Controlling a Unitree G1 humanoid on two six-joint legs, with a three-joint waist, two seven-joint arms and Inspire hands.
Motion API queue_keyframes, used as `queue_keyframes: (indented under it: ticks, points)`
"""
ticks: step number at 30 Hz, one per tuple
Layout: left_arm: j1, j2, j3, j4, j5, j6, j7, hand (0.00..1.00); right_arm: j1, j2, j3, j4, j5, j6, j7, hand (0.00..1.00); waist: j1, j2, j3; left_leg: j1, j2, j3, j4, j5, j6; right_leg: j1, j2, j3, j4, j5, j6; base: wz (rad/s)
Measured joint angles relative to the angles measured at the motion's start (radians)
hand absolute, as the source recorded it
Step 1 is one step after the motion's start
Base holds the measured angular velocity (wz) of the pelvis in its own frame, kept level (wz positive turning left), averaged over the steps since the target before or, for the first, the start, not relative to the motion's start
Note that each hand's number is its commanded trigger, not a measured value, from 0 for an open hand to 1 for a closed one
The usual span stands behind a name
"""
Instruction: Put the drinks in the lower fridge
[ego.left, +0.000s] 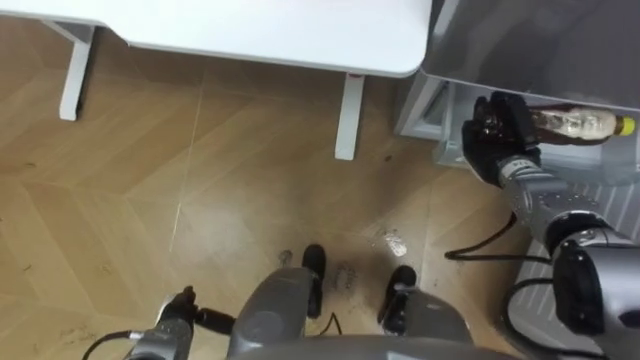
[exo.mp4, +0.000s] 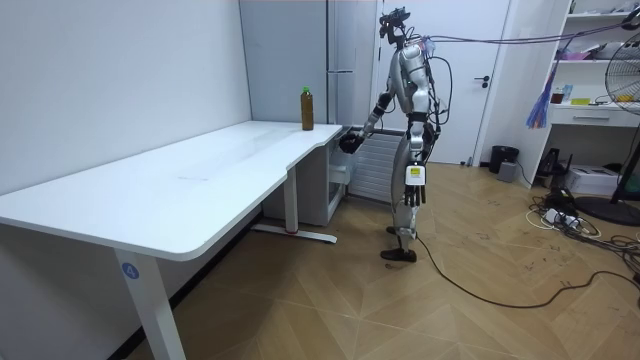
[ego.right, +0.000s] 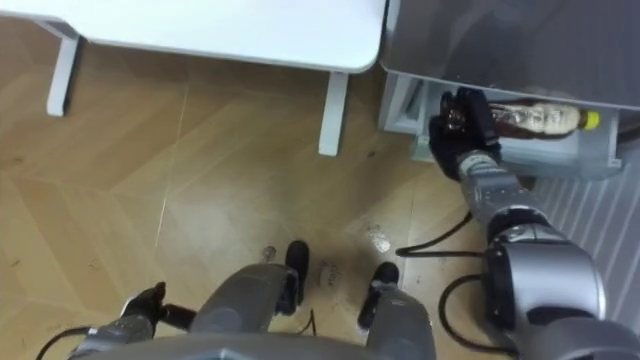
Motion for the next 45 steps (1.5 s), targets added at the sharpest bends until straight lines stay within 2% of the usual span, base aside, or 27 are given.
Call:
queue_keyframes:
  ticks: [6, 7, 8, 9, 16, 19, 31, 36, 40, 45]
  points:
    - [-0.010, 0.004, -0.013, 0.004, -0.011, -0.004, 0.012, 0.00, -0.057, -0.033, -0.001, 0.000, 0.010, 0.000, -0.032, 1.00, 0.011, -0.003, 0.0022, -0.063, -0.003, 0.010, 0.013, 0.021, 0.004, -0.079, -0.012, 0.010, 0.047, -0.004, -0.008, 0.01]
    - [-0.010, 0.004, -0.017, 0.009, -0.010, -0.009, 0.012, 0.00, -0.060, -0.036, -0.001, 0.000, 0.009, 0.000, -0.038, 0.77, 0.013, -0.004, 0.0022, -0.064, -0.004, 0.014, 0.010, 0.023, 0.005, -0.084, -0.013, 0.013, 0.051, -0.004, -0.008, 0.00]
    - [-0.010, 0.003, -0.018, 0.010, -0.011, -0.013, 0.012, 0.00, -0.061, -0.039, -0.001, 0.000, 0.009, 0.000, -0.039, 0.62, 0.017, -0.003, 0.0021, -0.067, -0.004, 0.018, 0.011, 0.024, 0.006, -0.087, -0.014, 0.015, 0.053, -0.004, -0.008, 0.00]
    - [-0.010, 0.003, -0.018, 0.010, -0.011, -0.016, 0.012, 0.00, -0.062, -0.041, -0.001, 0.000, 0.009, 0.000, -0.038, 0.00, 0.019, -0.003, 0.0020, -0.068, -0.004, 0.020, 0.011, 0.025, 0.007, -0.088, -0.015, 0.015, 0.053, -0.004, -0.008, 0.00]
    - [-0.009, 0.004, -0.024, 0.012, -0.060, -0.019, 0.012, 0.00, -0.066, -0.058, -0.001, 0.000, 0.011, -0.002, -0.047, 0.00, 0.025, -0.001, 0.0009, -0.072, -0.006, 0.033, 0.010, 0.026, 0.009, -0.099, -0.019, 0.022, 0.062, -0.005, -0.006, -0.01]
    - [-0.010, 0.002, -0.044, 0.012, -0.075, -0.019, 0.010, 0.00, -0.103, -0.071, -0.001, 0.000, 0.012, -0.005, -0.071, 0.00, 0.022, 0.002, -0.0002, -0.087, -0.012, 0.049, 0.010, 0.030, 0.014, -0.133, -0.034, 0.031, 0.094, -0.011, -0.008, -0.06]
    - [-0.010, 0.002, -0.059, 0.018, -0.076, -0.016, 0.005, 0.00, -0.109, -0.079, -0.032, -0.001, 0.014, -0.024, -0.103, 0.00, 0.024, 0.004, -0.0001, -0.088, -0.021, 0.053, 0.011, 0.035, 0.021, -0.137, -0.047, 0.030, 0.109, -0.019, -0.001, 0.03]
    - [-0.010, 0.002, -0.079, 0.017, -0.076, -0.015, 0.012, 0.00, -0.127, -0.079, -0.037, -0.001, 0.020, -0.026, -0.132, 0.00, 0.016, 0.014, -0.0004, -0.088, -0.022, 0.057, 0.011, 0.035, 0.022, -0.140, -0.049, 0.031, 0.107, -0.020, -0.001, 0.00]
    - [-0.010, 0.002, -0.080, 0.017, -0.076, -0.018, 0.014, 0.00, -0.134, -0.080, -0.054, -0.005, 0.023, -0.055, -0.139, 0.00, 0.017, 0.026, -0.0017, -0.086, -0.026, 0.063, 0.013, 0.036, 0.024, -0.146, -0.054, 0.039, 0.126, -0.021, 0.002, -0.02]
    - [-0.010, 0.003, -0.076, 0.016, -0.076, -0.031, 0.014, 0.00, -0.140, -0.081, -0.070, -0.006, 0.022, -0.065, -0.140, 0.00, 0.021, 0.029, -0.0029, -0.083, -0.034, 0.075, 0.015, 0.038, 0.027, -0.157, -0.068, 0.050, 0.152, -0.030, 0.004, -0.02]
